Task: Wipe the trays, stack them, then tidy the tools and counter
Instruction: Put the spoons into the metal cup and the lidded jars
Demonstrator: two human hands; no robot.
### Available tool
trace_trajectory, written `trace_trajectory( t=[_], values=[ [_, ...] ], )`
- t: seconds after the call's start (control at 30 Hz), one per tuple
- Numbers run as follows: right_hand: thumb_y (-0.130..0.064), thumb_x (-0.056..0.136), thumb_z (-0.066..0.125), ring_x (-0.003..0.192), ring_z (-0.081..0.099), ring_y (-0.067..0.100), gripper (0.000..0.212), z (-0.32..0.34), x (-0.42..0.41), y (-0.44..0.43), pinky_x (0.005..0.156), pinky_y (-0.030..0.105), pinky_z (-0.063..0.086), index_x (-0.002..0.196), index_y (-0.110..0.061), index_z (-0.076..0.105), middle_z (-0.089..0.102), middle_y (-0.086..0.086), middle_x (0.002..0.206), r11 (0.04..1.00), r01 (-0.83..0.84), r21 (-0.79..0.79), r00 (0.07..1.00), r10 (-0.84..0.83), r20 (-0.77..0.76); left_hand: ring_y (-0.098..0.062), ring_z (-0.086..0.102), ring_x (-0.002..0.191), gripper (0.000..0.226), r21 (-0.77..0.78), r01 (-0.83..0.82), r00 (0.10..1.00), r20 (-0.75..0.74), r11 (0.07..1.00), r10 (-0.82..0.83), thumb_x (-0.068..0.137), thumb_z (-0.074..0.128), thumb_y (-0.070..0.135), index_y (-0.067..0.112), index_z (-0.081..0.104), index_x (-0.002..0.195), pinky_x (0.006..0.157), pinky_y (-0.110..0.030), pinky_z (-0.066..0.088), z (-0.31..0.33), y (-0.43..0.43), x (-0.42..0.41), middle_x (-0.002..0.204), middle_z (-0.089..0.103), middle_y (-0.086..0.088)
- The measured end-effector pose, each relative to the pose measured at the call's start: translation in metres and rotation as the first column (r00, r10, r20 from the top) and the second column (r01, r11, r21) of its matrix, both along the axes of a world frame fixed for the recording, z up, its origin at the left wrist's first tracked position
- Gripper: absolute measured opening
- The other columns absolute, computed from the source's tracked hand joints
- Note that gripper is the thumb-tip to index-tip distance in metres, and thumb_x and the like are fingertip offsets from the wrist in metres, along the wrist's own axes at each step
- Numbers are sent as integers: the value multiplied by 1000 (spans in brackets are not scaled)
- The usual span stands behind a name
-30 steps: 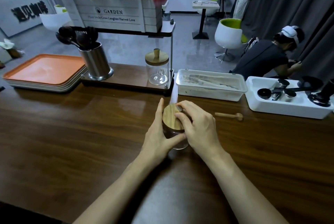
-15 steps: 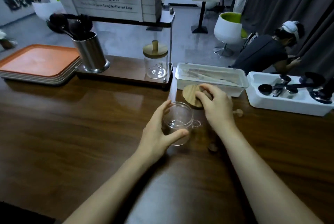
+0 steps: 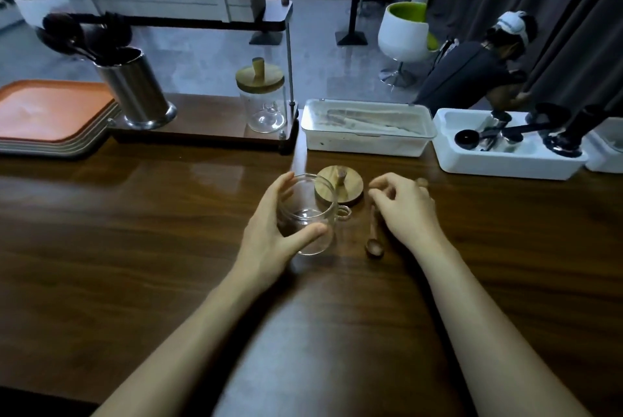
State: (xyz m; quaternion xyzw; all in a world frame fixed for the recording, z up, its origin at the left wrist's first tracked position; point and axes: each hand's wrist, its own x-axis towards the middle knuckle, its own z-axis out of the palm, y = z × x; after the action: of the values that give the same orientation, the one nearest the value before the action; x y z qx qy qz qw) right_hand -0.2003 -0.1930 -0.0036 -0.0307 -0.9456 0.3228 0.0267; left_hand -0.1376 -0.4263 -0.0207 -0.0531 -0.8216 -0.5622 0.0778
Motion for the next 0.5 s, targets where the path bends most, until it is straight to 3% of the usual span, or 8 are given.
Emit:
trace_trajectory(
  t=[0.1,0.23,0.33,0.4,0.5],
  values=[
    [-58,86,66,101,62,23,39,-1,13,6,85,37,51,118,-36,60,65,-9,101,992,-62,112,972,34,234,-1,46,138,94,-8,7,1000,-5,1000,-7,69,83,59,46,36,149,115,-45,42,2,1,1,148,51,21],
    [-48,88,67,103,64,28,36,-4,20,-4,87,44,55,120,-36,57,67,-2,108,978,-80,193,967,29,251,1,47,136,95,-15,12,1000,-1,1000,-12,68,83,59,44,36,150,115,-43,43,4,4,5,147,51,21],
    [-39,89,67,107,63,29,34,-3,20,-9,89,41,54,122,-35,59,68,1,113,977,-111,180,957,56,284,-1,47,137,96,-24,5,1000,0,1000,-5,68,83,58,41,36,150,115,-43,42,4,5,8,146,52,21],
    [-33,88,68,106,65,26,39,-1,21,-6,93,40,53,126,-36,61,70,-1,112,992,-99,83,955,71,288,-1,47,137,97,-22,4,1000,5,1000,-4,69,84,58,41,36,150,115,-44,42,4,6,10,147,52,21],
    [-18,88,70,82,72,18,54,18,24,0,85,41,60,138,-35,57,73,3,88,950,-45,-308,981,101,167,-2,47,138,95,-9,-6,1000,10,1000,6,69,86,58,42,37,150,115,-45,41,4,6,11,147,52,20]
  ],
)
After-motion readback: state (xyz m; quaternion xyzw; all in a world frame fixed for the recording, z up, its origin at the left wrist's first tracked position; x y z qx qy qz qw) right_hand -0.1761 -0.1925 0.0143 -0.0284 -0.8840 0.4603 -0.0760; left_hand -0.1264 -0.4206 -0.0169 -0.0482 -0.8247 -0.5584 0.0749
